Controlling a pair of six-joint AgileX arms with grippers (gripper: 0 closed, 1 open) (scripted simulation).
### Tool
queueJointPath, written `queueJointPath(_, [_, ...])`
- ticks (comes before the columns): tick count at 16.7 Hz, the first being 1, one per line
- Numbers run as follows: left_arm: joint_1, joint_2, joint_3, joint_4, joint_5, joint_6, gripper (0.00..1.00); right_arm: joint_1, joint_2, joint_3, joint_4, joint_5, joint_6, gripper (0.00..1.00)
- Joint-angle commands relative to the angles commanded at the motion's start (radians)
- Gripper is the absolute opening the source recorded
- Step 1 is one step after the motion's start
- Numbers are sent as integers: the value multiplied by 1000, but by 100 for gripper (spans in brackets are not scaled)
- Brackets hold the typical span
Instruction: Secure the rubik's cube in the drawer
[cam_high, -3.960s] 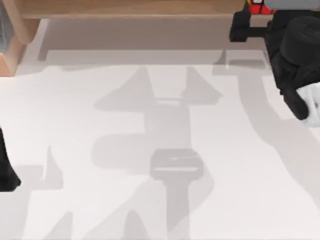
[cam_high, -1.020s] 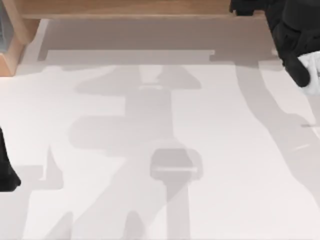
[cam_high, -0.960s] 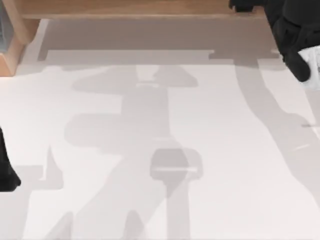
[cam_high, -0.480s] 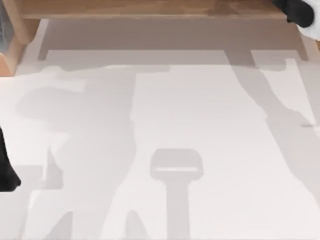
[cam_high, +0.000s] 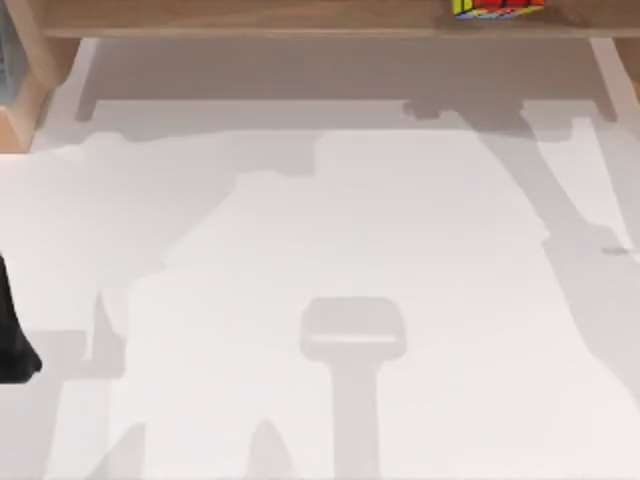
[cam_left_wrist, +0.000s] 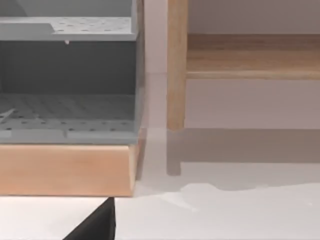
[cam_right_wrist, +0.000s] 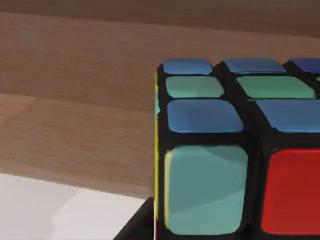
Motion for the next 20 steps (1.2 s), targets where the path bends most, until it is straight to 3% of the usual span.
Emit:
queueJointPath(4, [0,0,0,0,0,0,100,-101,24,184,-442,-30,-93,0])
queueJointPath(9, [0,0,0,0,0,0,100,-369,167,457,-821,-1,-268,0])
queueJointPath(14, [0,0,0,0,0,0,100,-580,475,761,-992,39,-419,0])
queueJointPath(20, [0,0,0,0,0,0,100,-635,698,902,-1033,46,-508,0])
